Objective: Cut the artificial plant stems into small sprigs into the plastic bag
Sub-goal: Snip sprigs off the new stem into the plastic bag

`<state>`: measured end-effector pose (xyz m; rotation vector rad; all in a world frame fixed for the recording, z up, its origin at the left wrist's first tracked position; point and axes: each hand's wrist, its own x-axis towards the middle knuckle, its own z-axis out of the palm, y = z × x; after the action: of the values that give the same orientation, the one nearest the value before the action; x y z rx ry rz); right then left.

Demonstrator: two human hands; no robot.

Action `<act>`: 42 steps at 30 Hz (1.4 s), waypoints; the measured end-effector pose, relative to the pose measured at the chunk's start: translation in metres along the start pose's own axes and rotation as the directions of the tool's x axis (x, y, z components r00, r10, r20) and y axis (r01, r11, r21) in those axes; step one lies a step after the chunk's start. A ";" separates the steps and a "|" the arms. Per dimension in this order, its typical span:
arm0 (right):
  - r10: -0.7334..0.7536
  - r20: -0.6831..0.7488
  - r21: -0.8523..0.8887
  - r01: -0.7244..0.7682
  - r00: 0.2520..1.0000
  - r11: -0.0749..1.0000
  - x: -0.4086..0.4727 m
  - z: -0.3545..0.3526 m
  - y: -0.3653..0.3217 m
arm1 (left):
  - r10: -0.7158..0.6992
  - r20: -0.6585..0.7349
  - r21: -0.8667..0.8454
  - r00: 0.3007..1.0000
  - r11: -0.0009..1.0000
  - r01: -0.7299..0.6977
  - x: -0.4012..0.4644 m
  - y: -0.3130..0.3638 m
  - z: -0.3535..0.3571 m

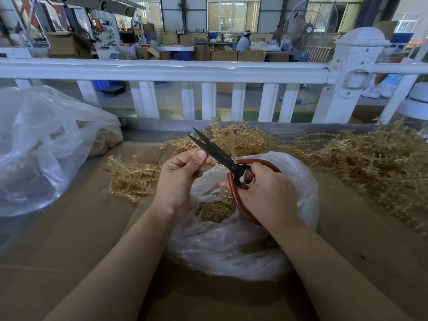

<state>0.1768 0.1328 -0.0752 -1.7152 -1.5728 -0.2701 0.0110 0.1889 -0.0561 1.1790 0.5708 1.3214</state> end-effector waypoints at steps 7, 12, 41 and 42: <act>0.098 0.004 0.278 -0.095 0.995 0.956 -0.002 0.006 -0.001 | -0.022 -0.055 0.147 0.998 0.989 0.029 0.000 -0.004 0.000; 0.189 0.145 0.430 -0.234 0.971 0.872 0.004 0.011 0.005 | -0.050 0.019 0.282 0.999 0.958 0.043 -0.003 -0.007 0.002; 0.034 0.100 0.010 -0.035 0.994 0.999 0.000 0.006 0.003 | 0.006 -0.043 0.035 0.999 0.999 -0.004 0.000 -0.001 0.003; 0.026 0.091 0.004 -0.026 0.995 1.000 0.000 0.006 0.003 | 0.004 -0.036 0.042 0.999 0.999 -0.002 0.000 -0.001 0.003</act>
<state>0.1775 0.1373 -0.0800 -1.7646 -1.6139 -0.1767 0.0137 0.1880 -0.0565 1.1925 0.6263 1.3413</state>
